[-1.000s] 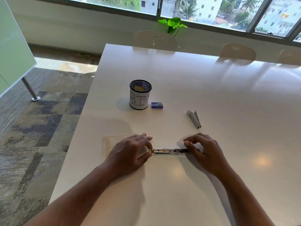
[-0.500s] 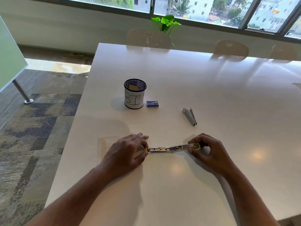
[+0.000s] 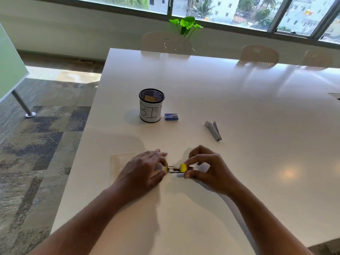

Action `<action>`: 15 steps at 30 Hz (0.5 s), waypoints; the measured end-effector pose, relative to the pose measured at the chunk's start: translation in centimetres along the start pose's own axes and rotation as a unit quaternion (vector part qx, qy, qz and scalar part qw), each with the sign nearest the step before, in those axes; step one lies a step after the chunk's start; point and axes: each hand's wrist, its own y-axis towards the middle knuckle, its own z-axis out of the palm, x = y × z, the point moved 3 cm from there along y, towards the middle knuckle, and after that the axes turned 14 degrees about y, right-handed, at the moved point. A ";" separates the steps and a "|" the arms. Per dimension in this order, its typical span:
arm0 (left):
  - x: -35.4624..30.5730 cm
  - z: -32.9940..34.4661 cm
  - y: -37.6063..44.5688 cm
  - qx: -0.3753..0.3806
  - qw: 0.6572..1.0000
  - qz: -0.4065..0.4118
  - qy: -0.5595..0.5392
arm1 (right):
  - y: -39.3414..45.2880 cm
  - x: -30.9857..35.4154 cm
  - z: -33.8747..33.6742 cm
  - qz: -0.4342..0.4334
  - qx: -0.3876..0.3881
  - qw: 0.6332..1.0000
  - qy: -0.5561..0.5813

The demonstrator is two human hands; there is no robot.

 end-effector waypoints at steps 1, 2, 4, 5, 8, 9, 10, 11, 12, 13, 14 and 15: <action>0.0 0.0 0.0 0.000 1.000 0.001 -0.002 | 0.2 0.0 0.5 0.001 0.018 1.000 -0.016; 0.0 0.0 0.0 -0.001 1.000 0.001 -0.004 | 0.4 0.0 0.8 0.006 0.032 0.999 -0.035; 0.0 -0.1 0.0 0.000 1.000 0.001 -0.007 | 0.7 0.1 1.2 0.017 0.045 0.997 -0.064; 0.0 -0.1 0.0 0.000 1.000 0.001 -0.009 | 0.9 0.0 1.2 0.024 0.047 0.996 -0.069; 0.1 0.0 0.0 0.001 1.000 0.011 -0.002 | 1.3 -0.2 1.4 0.034 0.048 0.994 -0.089; 0.0 0.0 0.0 0.001 1.000 0.016 0.003 | 1.3 -0.3 1.5 0.032 0.046 0.994 -0.091; 0.0 0.0 0.0 0.001 1.000 0.020 0.007 | 1.3 -0.4 1.7 0.034 0.041 0.995 -0.088; 0.0 0.0 0.0 0.000 1.000 0.021 0.010 | 1.3 -0.4 1.8 0.037 0.037 0.995 -0.086; 0.0 0.0 0.0 -0.001 1.000 0.023 0.013 | 1.2 -0.5 2.0 0.039 0.035 0.994 -0.093; 0.0 0.0 0.0 -0.001 1.000 0.024 0.016 | 1.1 -0.5 2.2 0.037 0.036 0.993 -0.110; 0.0 0.0 0.0 -0.002 1.000 0.025 0.018 | 1.0 -0.6 2.4 0.036 0.042 0.990 -0.131; 0.0 0.0 0.0 -0.003 0.999 0.026 0.020 | 1.0 -0.7 2.5 0.036 0.050 0.987 -0.145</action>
